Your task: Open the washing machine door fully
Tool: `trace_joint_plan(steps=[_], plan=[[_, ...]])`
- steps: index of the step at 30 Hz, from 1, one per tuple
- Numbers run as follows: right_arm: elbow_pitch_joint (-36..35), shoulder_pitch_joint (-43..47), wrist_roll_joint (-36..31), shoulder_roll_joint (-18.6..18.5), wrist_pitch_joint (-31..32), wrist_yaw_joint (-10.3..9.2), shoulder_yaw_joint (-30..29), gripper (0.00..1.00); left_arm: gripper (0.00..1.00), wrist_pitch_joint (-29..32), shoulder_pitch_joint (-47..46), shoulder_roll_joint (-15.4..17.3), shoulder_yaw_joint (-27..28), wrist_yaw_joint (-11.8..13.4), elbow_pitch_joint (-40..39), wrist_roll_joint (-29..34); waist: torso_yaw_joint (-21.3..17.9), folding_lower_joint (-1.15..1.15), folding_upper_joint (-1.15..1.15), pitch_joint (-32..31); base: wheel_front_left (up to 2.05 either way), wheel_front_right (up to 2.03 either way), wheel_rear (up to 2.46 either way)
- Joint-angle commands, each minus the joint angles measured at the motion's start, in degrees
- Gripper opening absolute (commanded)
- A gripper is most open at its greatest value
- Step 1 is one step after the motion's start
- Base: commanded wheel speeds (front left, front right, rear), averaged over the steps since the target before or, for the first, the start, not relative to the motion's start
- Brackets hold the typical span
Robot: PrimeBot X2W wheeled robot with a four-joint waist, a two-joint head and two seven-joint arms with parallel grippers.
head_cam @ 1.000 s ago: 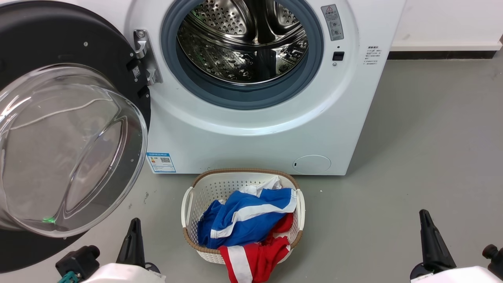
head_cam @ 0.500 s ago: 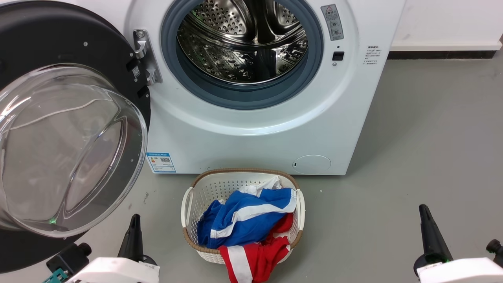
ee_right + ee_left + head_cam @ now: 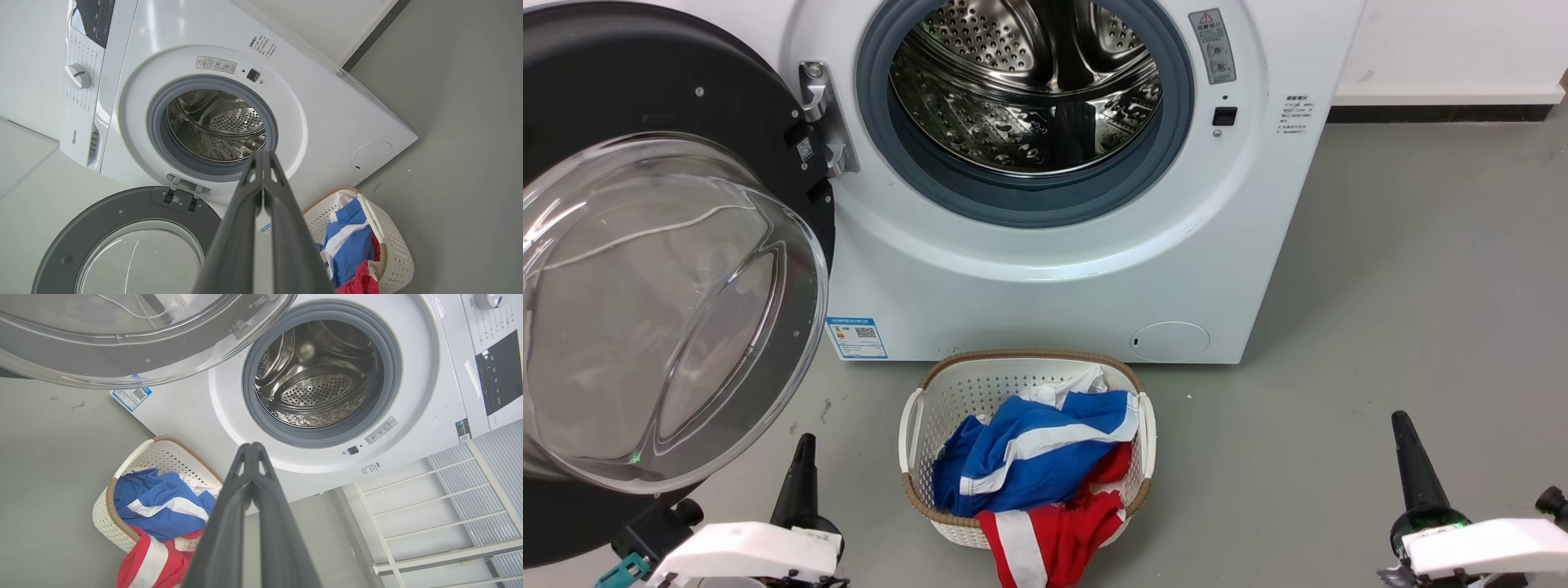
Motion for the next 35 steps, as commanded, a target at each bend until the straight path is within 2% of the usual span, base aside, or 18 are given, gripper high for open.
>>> trace_joint_plan(steps=[1, 35], plan=[[-0.2, -1.4, 1.2, -0.5, 0.2, 0.01, -0.1, 0.0, 0.0, 0.3, -1.3, 0.1, 0.2, -0.5, -0.3, -1.2, 0.0, 0.0, 0.0, 0.0, 0.0, 0.0, 0.0], [3.5, -5.8, 21.9, -0.3, 5.7, 0.01, -1.3, 0.0, 0.0, 5.6, -4.6, 0.1, 1.8, -2.5, 2.0, -23.9, -0.2, 0.0, 0.0, 0.0, 0.0, 0.0, 0.0]])
